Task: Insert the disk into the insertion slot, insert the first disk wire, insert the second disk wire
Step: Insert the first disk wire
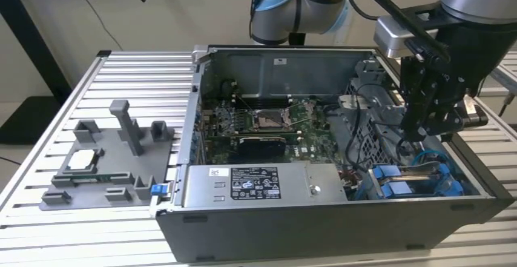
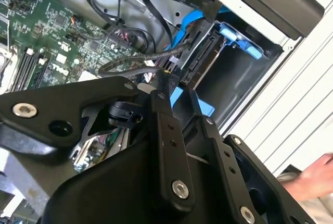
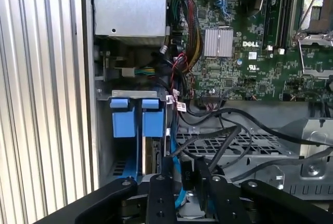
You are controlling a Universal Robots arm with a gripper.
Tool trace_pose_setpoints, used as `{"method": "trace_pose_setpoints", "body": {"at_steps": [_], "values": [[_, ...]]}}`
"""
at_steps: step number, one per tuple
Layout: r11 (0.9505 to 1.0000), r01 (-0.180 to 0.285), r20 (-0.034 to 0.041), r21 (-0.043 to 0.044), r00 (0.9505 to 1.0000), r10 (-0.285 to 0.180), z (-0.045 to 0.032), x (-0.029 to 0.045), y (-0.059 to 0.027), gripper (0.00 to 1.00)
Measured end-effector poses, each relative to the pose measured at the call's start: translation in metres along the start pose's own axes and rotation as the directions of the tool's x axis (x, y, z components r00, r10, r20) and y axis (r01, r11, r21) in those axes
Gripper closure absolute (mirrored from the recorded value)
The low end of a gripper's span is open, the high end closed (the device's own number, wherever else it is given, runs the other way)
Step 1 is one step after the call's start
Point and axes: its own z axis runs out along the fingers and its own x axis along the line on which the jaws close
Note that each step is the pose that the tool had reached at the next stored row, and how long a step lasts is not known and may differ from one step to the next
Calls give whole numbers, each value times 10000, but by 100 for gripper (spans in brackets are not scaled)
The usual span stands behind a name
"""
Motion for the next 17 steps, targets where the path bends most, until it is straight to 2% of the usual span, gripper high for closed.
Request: {"method": "trace_pose_setpoints", "body": {"at_steps": [12,17], "values": [[10000,-3,16,0,10000,3,6,1,1,100],[10000,0,-4,-6,10000,0,8,0,-8,100]]}}
